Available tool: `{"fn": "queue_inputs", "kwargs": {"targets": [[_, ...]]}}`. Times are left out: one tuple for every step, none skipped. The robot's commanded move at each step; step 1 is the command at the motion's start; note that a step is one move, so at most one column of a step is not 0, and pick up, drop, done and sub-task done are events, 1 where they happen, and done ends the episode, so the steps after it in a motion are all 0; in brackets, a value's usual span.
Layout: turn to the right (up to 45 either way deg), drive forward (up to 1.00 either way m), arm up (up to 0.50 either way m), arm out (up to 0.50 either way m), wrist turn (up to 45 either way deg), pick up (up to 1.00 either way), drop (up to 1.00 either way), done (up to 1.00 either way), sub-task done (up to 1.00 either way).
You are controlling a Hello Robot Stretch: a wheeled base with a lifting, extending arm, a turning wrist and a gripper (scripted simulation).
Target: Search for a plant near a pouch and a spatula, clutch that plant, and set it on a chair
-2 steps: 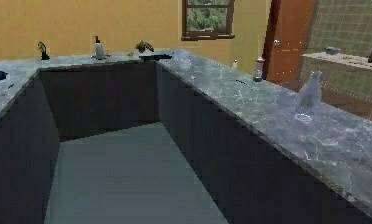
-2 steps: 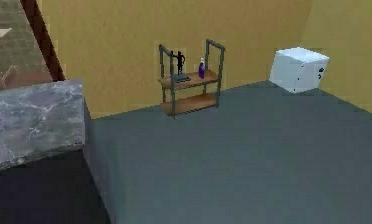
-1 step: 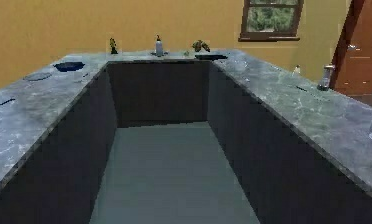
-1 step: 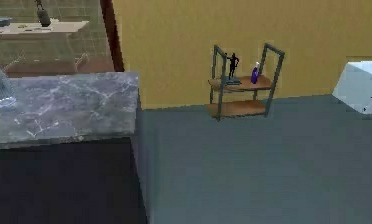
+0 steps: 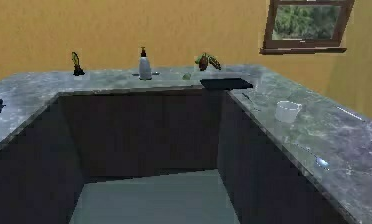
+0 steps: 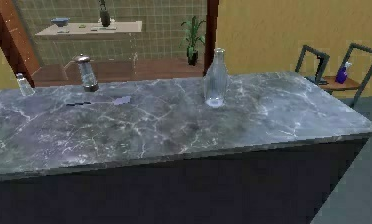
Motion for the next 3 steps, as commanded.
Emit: {"fn": "queue_inputs", "kwargs": {"targets": [[-6.0,0.0,0.0,0.0,0.0,0.0,0.0,0.0,0.0],[0.0,0.25,0.0,0.0,0.0,0.0,0.0,0.0,0.0],[-3.0,0.0,0.0,0.0,0.0,0.0,0.0,0.0,0.0]]}}
